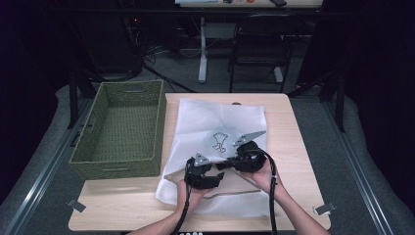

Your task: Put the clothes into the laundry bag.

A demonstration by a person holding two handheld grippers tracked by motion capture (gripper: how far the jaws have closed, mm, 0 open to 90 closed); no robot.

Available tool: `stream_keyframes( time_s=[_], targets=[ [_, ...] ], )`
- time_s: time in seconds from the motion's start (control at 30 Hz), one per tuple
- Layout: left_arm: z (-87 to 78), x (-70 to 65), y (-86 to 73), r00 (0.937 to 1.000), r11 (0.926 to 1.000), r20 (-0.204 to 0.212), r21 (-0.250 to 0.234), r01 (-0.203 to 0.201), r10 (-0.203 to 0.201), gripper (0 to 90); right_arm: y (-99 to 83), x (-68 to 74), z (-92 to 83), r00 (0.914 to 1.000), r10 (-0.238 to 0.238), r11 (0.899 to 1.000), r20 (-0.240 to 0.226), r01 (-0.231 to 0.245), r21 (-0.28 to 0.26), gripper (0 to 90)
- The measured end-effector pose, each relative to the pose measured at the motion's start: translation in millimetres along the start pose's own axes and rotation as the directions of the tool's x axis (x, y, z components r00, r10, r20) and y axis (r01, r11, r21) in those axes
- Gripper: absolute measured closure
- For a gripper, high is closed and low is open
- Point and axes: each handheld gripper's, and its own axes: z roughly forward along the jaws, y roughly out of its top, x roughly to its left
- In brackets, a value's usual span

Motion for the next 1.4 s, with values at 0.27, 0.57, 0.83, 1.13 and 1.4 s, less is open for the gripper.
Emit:
stream_keyframes(
  time_s=[0.27, 0.57, 0.83, 1.13, 1.4],
  targets=[
    [-27.0, -2.7, -2.6, 0.9941, 0.9963, 0.100, 0.071, -0.049, 0.042, 31.6, -0.8, -1.5, -1.0, 1.0000, 0.002, 1.000, 0.006, -0.002, 0.004, 86.7],
    [-61.2, 0.5, 1.0, 0.9805, 0.9844, 0.170, 0.127, -0.121, 0.099, 21.2, -1.3, -1.8, -0.8, 1.0000, 0.002, 1.000, 0.004, -0.002, 0.010, 86.6],
    [-93.0, 12.0, -0.5, 0.9780, 0.9756, 0.170, 0.161, -0.149, 0.121, 16.0, -1.8, -2.0, -0.5, 1.0000, -0.003, 1.000, 0.005, 0.003, 0.014, 86.6],
    [-131.3, 40.2, -13.3, 0.9924, 0.9771, 0.103, 0.195, -0.086, 0.067, 16.3, -3.7, -4.1, -2.1, 1.0000, -0.001, 1.000, 0.007, 0.001, 0.017, 86.6],
    [-146.6, 71.7, -31.9, 0.9998, 0.9679, 0.012, 0.251, 0.014, -0.017, 17.0, -5.1, -5.2, -2.4, 1.0000, 0.000, 1.000, 0.010, 0.000, 0.024, 86.6]
  ],
)
